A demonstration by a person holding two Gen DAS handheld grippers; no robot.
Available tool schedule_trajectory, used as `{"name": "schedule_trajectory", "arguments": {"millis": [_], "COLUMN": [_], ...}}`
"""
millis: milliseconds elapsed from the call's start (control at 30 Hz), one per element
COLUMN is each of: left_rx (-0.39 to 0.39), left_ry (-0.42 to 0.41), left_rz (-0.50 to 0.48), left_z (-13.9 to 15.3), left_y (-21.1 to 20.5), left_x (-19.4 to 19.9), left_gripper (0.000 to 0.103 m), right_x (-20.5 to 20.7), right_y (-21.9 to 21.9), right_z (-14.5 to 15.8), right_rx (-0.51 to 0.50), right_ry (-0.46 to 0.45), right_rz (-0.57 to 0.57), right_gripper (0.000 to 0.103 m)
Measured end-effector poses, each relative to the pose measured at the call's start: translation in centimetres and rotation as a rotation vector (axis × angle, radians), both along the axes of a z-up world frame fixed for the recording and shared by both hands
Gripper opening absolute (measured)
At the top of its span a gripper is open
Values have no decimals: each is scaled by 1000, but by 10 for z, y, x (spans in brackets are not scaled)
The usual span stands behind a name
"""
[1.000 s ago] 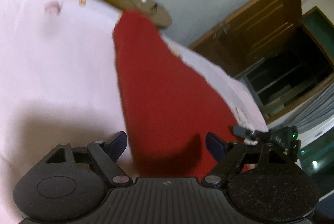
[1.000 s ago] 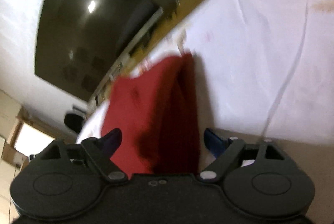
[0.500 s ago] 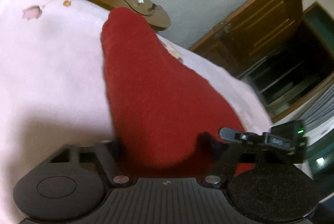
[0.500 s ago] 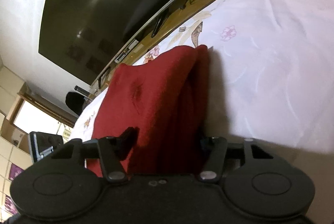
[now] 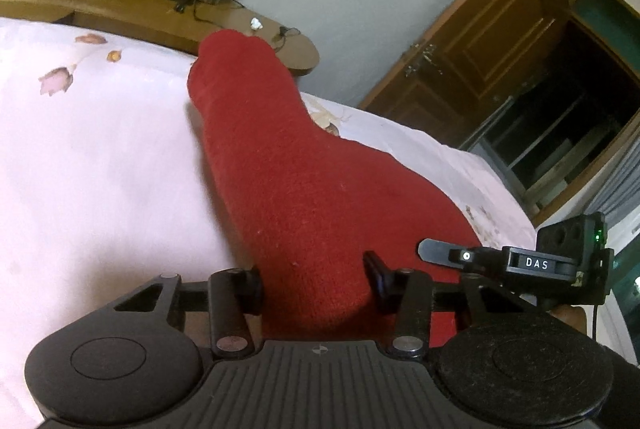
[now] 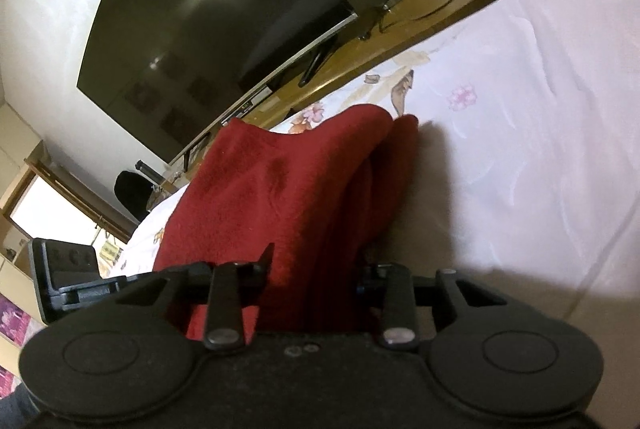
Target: Fold small clothes
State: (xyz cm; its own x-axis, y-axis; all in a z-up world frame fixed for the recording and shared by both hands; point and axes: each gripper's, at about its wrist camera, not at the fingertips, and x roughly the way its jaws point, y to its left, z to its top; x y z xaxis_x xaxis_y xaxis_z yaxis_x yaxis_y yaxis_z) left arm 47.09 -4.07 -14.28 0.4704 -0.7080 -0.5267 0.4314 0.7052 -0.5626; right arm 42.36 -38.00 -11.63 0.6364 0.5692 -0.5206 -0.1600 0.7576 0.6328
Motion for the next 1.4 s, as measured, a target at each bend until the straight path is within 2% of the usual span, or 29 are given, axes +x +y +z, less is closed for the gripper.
{"name": "schedule_trajectory", "arguments": {"millis": [333,567,833,1133,1400], "left_rx": [-11,-4,-4,-1,-123], "left_ry": [-34,-67,-96,-75,34], "left_rz": [12,70,121,154,119], "left_z": [22,49,70,70,34], "left_y": [23,72,133,200,273], "left_x": [-7,-24,-41,-53,-47], "left_gripper": [46,46,46,46,46], "right_x": [-13,-7,1,1,-1], "right_y": [11,49,98,150,204], "right_z": [18,32,52,55,42], "right_rx": [8,58,65,36,43], "right_ry": [-40,-99,-132,-114,-86], "right_rz": [9,52,110,140,154], "right_gripper": [33,33,33,33,32]}}
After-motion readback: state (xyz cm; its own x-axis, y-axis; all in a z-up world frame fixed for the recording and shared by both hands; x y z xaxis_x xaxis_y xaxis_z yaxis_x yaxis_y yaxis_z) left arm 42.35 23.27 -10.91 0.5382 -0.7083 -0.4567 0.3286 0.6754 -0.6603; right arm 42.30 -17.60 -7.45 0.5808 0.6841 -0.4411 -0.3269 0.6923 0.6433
